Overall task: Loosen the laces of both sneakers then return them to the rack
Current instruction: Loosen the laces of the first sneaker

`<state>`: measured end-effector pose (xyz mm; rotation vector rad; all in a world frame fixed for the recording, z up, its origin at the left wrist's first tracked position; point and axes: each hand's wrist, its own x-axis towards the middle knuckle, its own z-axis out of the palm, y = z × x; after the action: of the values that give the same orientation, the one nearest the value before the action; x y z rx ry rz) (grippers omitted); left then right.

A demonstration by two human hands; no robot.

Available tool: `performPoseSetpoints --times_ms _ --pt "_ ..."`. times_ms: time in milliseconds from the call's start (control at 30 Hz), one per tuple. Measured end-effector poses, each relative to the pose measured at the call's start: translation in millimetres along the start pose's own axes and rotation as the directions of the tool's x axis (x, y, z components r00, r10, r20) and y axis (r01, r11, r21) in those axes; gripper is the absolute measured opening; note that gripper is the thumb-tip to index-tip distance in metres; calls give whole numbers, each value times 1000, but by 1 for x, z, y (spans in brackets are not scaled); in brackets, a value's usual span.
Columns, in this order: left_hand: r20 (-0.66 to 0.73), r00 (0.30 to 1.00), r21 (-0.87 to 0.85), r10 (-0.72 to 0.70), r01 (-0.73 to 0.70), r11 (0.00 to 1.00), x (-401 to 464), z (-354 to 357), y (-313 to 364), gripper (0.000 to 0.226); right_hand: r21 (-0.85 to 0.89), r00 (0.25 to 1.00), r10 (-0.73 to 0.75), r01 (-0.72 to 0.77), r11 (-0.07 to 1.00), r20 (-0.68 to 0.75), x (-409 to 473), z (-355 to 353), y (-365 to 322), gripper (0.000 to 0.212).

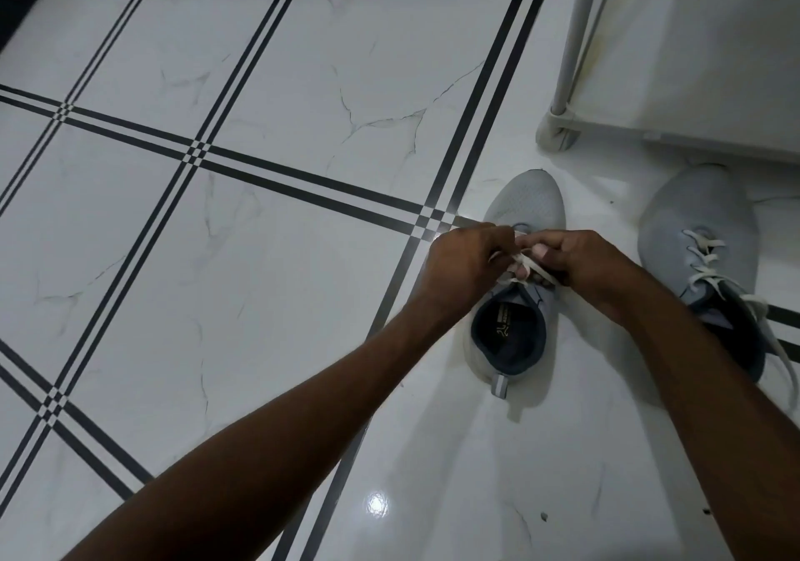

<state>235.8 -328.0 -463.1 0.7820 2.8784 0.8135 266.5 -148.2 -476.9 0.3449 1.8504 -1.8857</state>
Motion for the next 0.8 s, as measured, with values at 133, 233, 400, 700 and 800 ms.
performPoseSetpoints --times_ms 133,233,400,700,800 --pt "48 963 -444 -263 257 859 -4 5 13 2 1 996 73 -73 997 -46 4 1 9 21" --pt "148 945 -538 -290 323 778 -5 5 8 7 -74 975 52 -69 995 -217 4 9 16 16" --pt "431 843 -655 -322 538 532 -25 -10 -26 16 -648 840 -309 -65 759 -446 -5 0 20 9" --pt "550 736 -656 -395 673 342 -37 -25 -39 18 -356 786 -180 -54 933 -592 -15 -1 14 18" --pt "477 785 -741 -395 601 300 -27 -22 -25 23 195 841 33 87 977 -541 -9 8 0 19"
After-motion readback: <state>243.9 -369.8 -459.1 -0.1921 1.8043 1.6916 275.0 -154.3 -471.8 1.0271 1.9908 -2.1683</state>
